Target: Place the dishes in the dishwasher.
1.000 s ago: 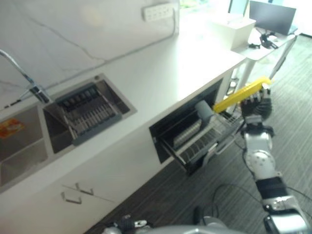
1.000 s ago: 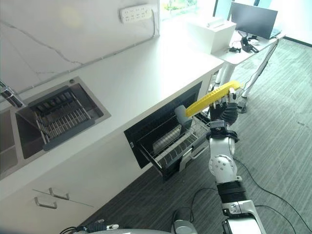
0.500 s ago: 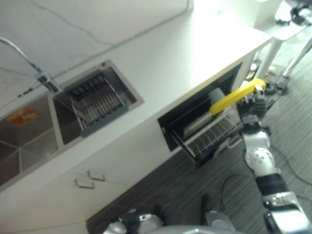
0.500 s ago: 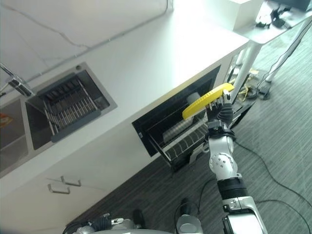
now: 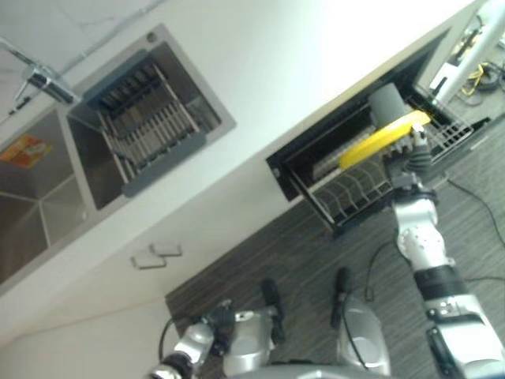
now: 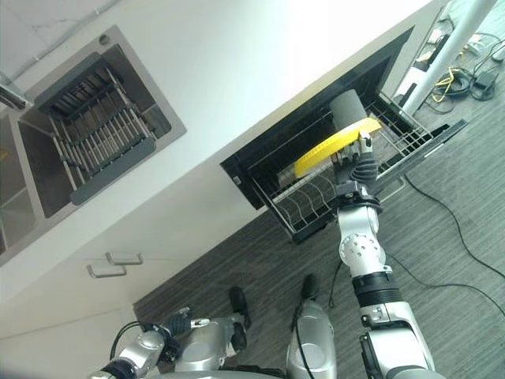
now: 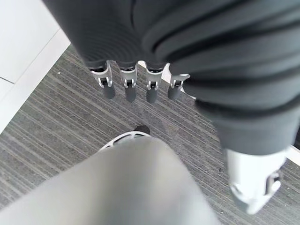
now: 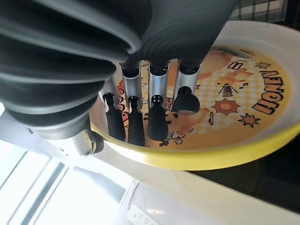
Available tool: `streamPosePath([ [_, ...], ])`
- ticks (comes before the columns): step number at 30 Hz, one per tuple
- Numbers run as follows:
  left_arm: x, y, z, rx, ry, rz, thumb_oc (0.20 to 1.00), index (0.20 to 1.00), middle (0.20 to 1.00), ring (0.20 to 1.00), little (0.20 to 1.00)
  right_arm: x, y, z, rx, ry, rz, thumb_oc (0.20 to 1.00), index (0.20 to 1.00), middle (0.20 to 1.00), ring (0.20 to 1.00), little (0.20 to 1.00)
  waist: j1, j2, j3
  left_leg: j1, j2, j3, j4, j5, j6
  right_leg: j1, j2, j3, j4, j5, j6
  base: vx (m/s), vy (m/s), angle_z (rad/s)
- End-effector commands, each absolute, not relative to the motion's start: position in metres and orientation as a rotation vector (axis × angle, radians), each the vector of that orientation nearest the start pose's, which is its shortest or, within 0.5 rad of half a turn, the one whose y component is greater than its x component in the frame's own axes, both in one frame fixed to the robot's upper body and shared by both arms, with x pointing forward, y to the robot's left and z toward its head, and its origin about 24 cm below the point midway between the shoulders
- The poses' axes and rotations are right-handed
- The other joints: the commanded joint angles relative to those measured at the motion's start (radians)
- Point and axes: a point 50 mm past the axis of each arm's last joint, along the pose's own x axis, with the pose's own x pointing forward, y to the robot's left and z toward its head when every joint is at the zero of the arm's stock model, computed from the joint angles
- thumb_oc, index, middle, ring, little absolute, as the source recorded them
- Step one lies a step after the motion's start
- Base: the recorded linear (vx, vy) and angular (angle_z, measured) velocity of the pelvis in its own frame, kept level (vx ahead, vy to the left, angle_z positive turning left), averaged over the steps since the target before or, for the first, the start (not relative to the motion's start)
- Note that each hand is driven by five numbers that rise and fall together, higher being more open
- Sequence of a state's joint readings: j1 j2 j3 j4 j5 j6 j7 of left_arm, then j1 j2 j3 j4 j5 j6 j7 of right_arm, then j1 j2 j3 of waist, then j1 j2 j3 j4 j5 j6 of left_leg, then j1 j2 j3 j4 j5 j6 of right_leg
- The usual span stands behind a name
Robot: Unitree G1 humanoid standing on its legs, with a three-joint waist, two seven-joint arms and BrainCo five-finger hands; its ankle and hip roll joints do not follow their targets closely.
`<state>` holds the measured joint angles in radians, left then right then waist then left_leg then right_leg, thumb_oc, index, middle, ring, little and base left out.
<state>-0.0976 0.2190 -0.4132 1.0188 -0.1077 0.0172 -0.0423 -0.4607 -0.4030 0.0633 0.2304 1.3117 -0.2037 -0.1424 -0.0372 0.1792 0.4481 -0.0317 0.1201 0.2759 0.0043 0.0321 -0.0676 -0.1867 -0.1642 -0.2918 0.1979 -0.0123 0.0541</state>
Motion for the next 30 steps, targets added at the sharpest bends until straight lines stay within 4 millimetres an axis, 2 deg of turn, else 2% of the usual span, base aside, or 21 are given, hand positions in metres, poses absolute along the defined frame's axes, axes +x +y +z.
streamPosePath([
  [1,0.149,0.176,-0.146,0.309,1.01,-0.281,1.0,1.0,1.0,1.0,1.0,0.339,-0.211,0.196,0.877,-0.495,0.094,0.2,0.2,0.2,0.2,0.2,0.0,-0.04,-0.051,-0.065,0.039,-0.098,0.119,-0.037,-0.029,0.01,-0.031,0.022,0.1,-0.144,-0.014,-0.01,0.068,0.05],
  [8,0.154,0.173,-0.143,0.307,0.979,-0.295,1.0,1.0,1.0,1.0,1.0,0.348,-0.212,0.199,0.817,-0.476,0.089,0.2,0.2,0.2,0.2,0.2,0.01,-0.022,-0.023,-0.098,0.035,-0.107,0.129,-0.028,-0.029,-0.037,-0.04,0.028,0.135,-0.149,-0.013,-0.03,0.036,0.04],
  [20,0.19,0.167,-0.121,0.362,0.793,-0.308,1.0,1.0,1.0,1.0,1.0,0.358,-0.214,0.198,0.737,-0.474,0.048,0.2,0.2,0.2,0.2,0.2,0.013,-0.018,0.051,-0.179,0.029,-0.112,0.16,-0.025,-0.019,-0.153,-0.045,0.05,0.222,-0.155,-0.012,-0.05,0.015,0.01],
  [21,0.194,0.165,-0.118,0.349,0.775,-0.292,1.0,1.0,1.0,1.0,1.0,0.355,-0.212,0.19,0.718,-0.481,0.021,0.2,0.2,0.2,0.2,0.2,0.006,-0.022,0.063,-0.19,0.032,-0.105,0.165,-0.026,-0.017,-0.169,-0.042,0.057,0.228,-0.153,-0.012,-0.1,0.051,-0.05],
  [27,0.201,0.164,-0.114,0.333,0.751,-0.268,1.0,1.0,1.0,1.0,1.0,0.346,-0.213,0.186,0.64,-0.54,-0.056,0.2,0.2,0.2,0.2,0.2,-0.006,-0.032,0.072,-0.212,0.039,-0.086,0.174,-0.028,-0.015,-0.193,-0.042,0.059,0.234,-0.15,-0.011,-0.04,0.009,-0.02],
  [30,0.201,0.163,-0.113,0.322,0.744,-0.255,1.0,1.0,1.0,1.0,1.0,0.344,-0.221,0.178,0.564,-0.504,-0.195,0.2,0.2,0.2,0.2,0.2,-0.007,-0.036,0.072,-0.229,0.038,-0.082,0.184,-0.034,-0.013,-0.21,-0.041,0.062,0.24,-0.151,-0.011,0.0,0.0,0.0],
])
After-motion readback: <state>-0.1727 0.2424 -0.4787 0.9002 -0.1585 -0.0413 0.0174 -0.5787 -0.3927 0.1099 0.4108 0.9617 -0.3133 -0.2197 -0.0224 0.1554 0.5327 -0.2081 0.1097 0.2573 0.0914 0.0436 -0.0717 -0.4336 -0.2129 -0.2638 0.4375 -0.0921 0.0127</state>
